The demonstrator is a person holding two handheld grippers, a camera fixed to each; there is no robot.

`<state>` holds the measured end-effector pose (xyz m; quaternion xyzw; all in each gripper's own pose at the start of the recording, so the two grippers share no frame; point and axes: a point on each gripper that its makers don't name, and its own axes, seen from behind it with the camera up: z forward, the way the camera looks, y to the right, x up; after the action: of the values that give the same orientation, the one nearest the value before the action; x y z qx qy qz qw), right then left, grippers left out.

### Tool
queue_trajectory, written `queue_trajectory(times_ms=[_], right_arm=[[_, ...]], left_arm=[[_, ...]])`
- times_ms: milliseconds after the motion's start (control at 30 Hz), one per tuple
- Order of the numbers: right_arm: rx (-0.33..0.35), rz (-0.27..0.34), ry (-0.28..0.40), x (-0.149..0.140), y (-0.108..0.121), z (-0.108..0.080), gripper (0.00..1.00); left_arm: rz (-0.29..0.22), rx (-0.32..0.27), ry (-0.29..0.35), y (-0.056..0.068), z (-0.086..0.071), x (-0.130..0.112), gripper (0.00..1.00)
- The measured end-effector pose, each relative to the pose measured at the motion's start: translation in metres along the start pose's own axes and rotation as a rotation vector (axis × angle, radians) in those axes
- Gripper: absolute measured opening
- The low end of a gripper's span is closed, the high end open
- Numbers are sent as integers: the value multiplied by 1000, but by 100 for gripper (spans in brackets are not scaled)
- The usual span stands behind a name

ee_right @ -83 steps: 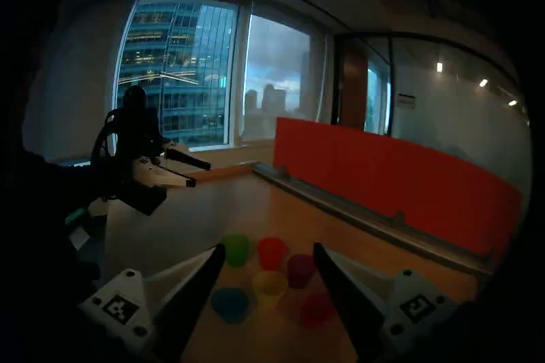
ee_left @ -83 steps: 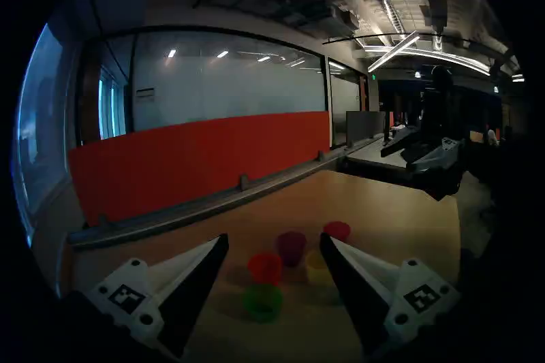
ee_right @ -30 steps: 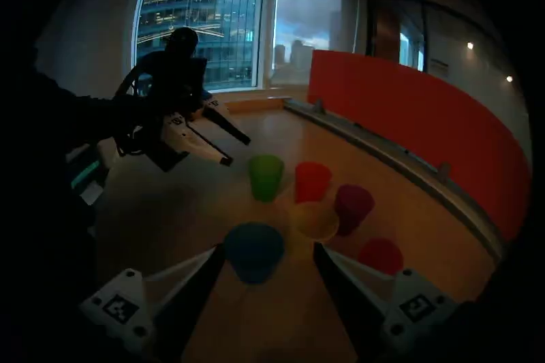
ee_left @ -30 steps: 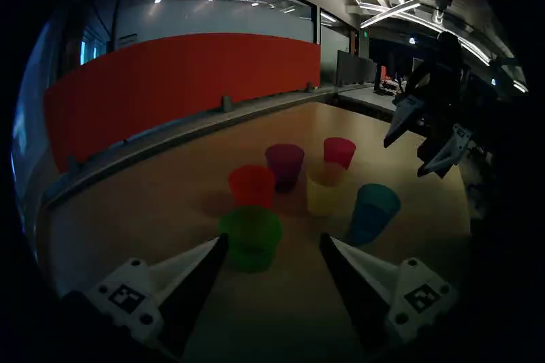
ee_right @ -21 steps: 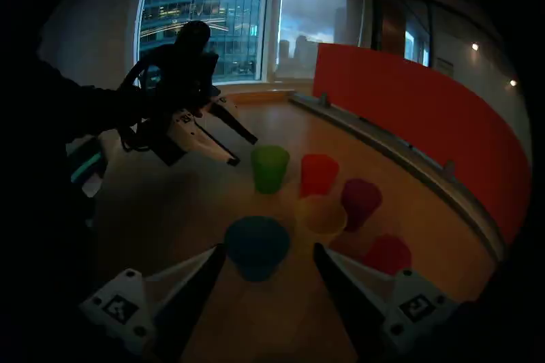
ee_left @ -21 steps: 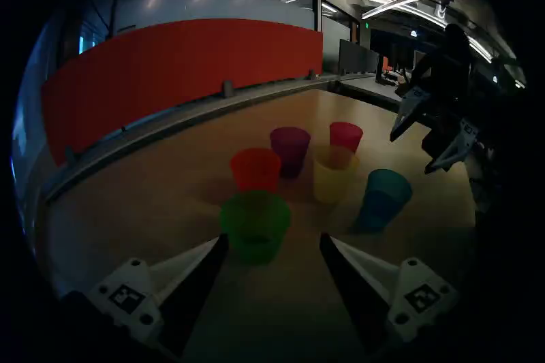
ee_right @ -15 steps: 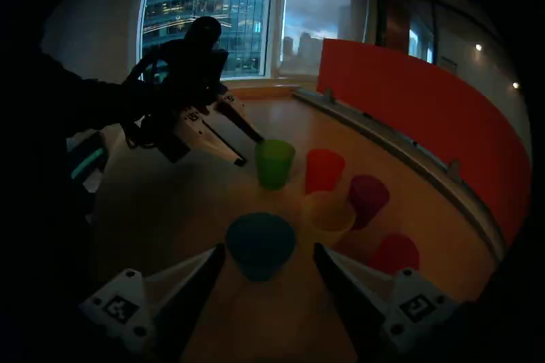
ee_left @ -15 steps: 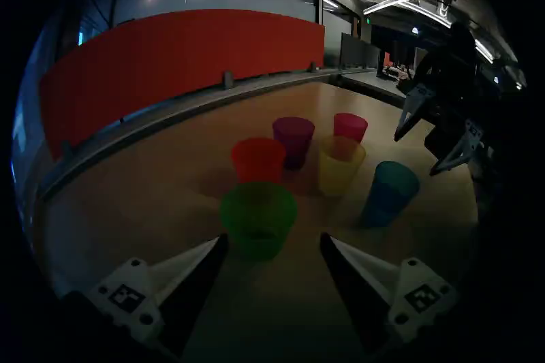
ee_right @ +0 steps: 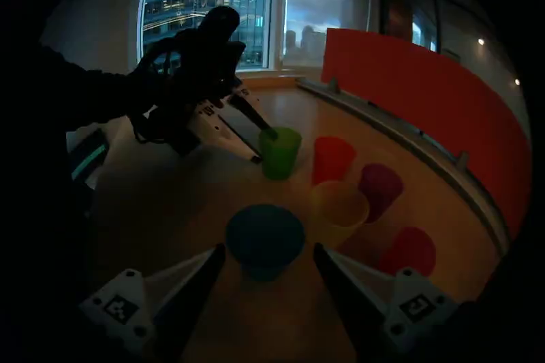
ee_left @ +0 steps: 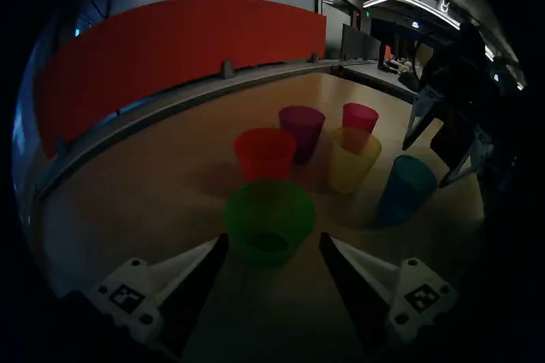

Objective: Pour water

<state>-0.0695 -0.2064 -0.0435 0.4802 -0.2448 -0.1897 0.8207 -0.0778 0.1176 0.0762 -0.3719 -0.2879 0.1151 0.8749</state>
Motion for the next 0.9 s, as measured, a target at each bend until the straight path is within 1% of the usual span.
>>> queue_trajectory(times_ms=[400,733,800,867,900], right_arm=[[17,-11,-8,-3,-2,12,100],[20,-5,-9,-4,-2,12,100],[20,-6,-9,-4,-2,12,100],[20,-7,-9,-3,-2,13,100],[21,-7,-9,-3,-2,13,100]], left_arm=[[13,-10,-2,0,15,8,100],[28,-3,1,-3,21,15,100],[33,-2,-2,-2,22,15,95],[36,-1,-2,-3,22,14,88],[37,0,-2,-3,23,14,88]])
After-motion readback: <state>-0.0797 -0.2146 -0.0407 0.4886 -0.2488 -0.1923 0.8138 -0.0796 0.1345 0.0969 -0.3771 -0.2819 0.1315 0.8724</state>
